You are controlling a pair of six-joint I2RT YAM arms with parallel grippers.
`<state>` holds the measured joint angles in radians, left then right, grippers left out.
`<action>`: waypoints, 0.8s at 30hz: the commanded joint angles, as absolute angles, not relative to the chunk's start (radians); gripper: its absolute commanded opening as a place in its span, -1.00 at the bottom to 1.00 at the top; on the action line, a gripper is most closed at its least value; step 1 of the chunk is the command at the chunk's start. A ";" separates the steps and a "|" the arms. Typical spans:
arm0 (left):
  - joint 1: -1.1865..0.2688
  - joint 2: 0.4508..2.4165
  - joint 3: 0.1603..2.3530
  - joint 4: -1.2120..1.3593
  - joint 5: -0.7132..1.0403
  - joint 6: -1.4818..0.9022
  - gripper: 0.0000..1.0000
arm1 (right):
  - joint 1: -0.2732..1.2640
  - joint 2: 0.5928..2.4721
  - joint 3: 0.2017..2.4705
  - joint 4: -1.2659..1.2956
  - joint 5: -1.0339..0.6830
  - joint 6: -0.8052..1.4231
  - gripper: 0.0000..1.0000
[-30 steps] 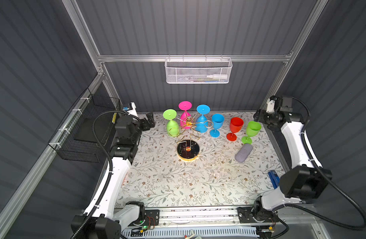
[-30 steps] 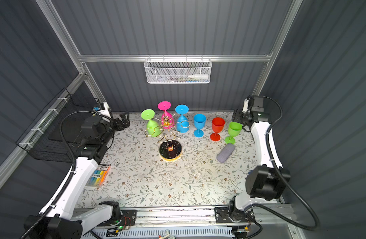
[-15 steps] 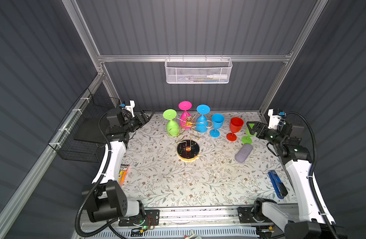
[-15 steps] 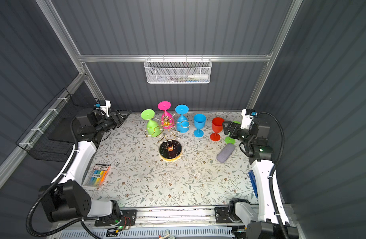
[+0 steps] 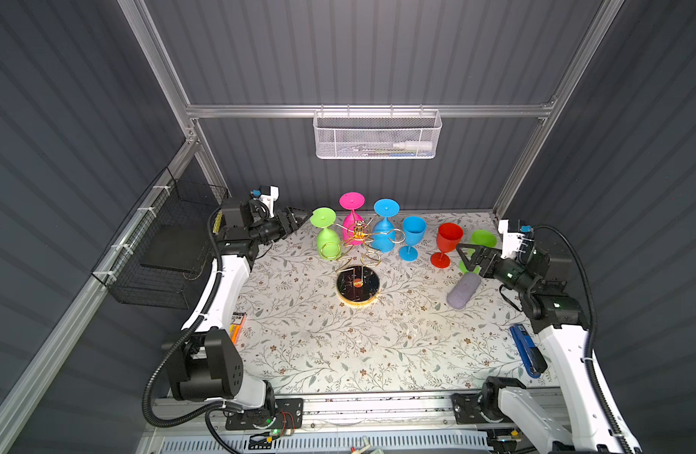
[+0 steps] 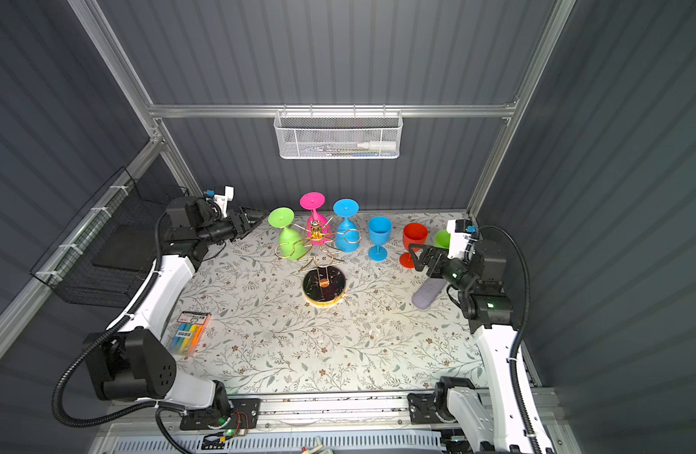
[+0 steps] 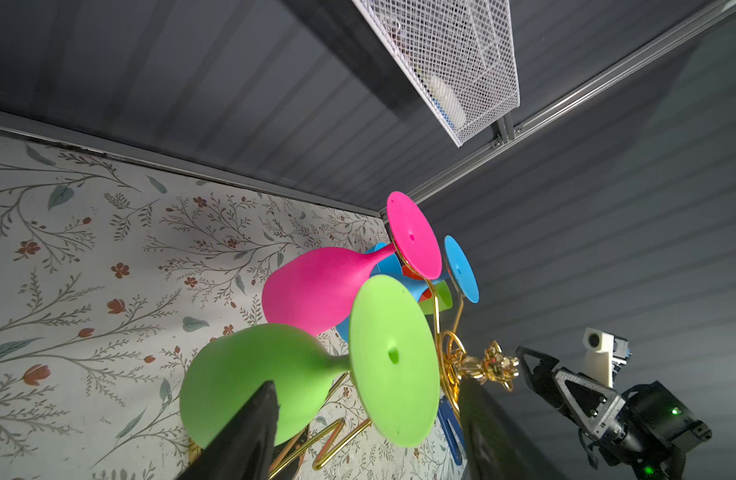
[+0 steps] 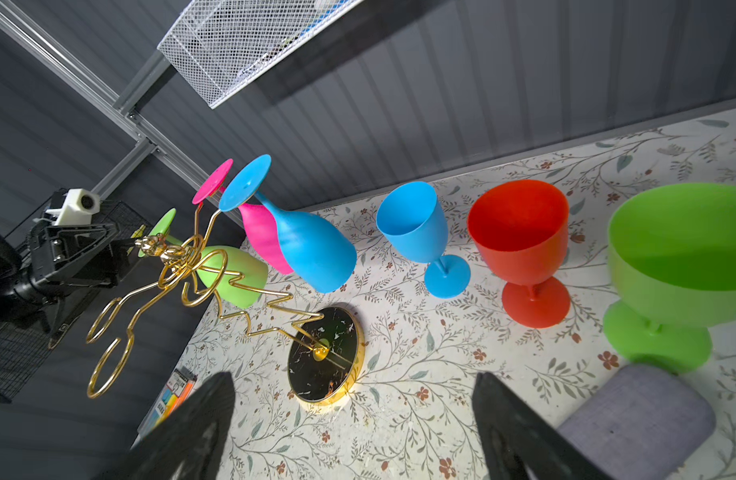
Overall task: Take the wine glass off the wine glass rack
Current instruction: 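Open the right gripper and draw it back from the green glass, then move the left gripper to the stem of another green glass on the rack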
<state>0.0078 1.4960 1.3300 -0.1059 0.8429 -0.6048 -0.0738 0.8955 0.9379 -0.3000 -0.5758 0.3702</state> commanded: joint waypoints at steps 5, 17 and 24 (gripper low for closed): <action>-0.030 1.549 1.400 -0.155 0.820 -0.565 0.18 | -0.017 0.884 0.900 -0.267 -0.609 0.419 0.83; -0.049 1.567 1.446 -0.197 0.800 -0.542 -0.33 | 0.055 0.893 0.918 -0.242 -0.600 0.454 0.84; -0.049 1.563 1.460 -0.215 0.782 -0.533 -0.61 | 0.076 0.900 0.931 -0.239 -0.598 0.461 0.84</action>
<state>-0.0452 1.5642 1.4258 -0.1852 0.7891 -0.5522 0.0673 0.8967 0.9100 -0.2550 -0.5877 0.4507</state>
